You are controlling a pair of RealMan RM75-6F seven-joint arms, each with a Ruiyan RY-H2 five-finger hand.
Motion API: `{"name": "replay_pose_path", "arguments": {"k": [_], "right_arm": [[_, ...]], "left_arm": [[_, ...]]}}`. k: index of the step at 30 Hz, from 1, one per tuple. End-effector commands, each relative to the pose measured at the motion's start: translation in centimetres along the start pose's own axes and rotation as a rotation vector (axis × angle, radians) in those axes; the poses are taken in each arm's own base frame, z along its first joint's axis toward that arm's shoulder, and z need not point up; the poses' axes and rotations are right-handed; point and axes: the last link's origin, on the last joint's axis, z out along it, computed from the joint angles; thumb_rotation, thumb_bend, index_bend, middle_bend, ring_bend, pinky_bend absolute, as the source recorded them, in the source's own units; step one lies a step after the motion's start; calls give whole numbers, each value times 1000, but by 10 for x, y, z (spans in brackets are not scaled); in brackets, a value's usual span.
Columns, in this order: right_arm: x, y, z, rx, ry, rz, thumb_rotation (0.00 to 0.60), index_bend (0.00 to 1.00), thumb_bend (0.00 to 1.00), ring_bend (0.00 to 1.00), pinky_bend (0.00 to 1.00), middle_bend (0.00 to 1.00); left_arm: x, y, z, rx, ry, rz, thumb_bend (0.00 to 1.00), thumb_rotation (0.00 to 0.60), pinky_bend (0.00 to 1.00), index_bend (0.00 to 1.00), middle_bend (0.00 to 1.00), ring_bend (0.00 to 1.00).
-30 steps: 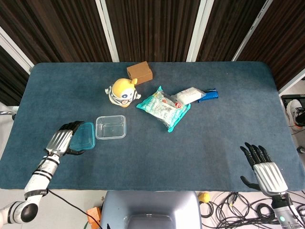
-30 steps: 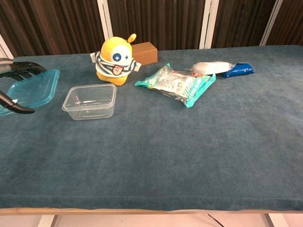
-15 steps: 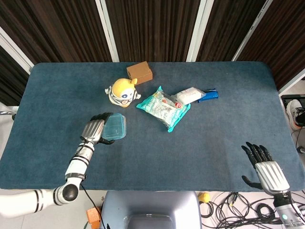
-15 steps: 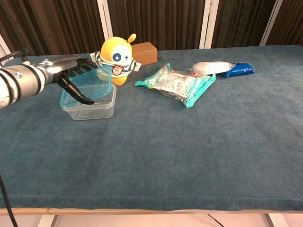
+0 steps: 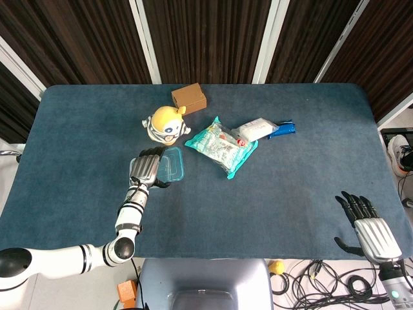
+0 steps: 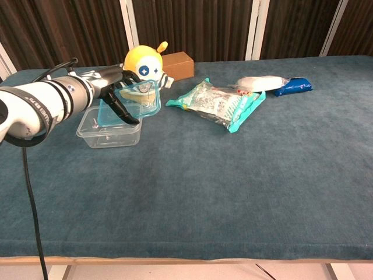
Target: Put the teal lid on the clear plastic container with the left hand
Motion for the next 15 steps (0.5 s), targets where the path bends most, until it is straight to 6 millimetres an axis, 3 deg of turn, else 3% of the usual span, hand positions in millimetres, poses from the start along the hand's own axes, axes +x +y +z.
{"name": "replay_pose_path", "arguments": {"k": [1,15], "right_arm": [[1,0,-1,2,3,2,600,0,176,0,0,0],[1,0,-1,8,6,-2,600,0,176,0,0,0]], "left_arm": [[6,-4,-2,19,-2,34,275,600,491,567,762,608],[2,-21,-1,84,-71,129,277,600,461,542,731,591]]}}
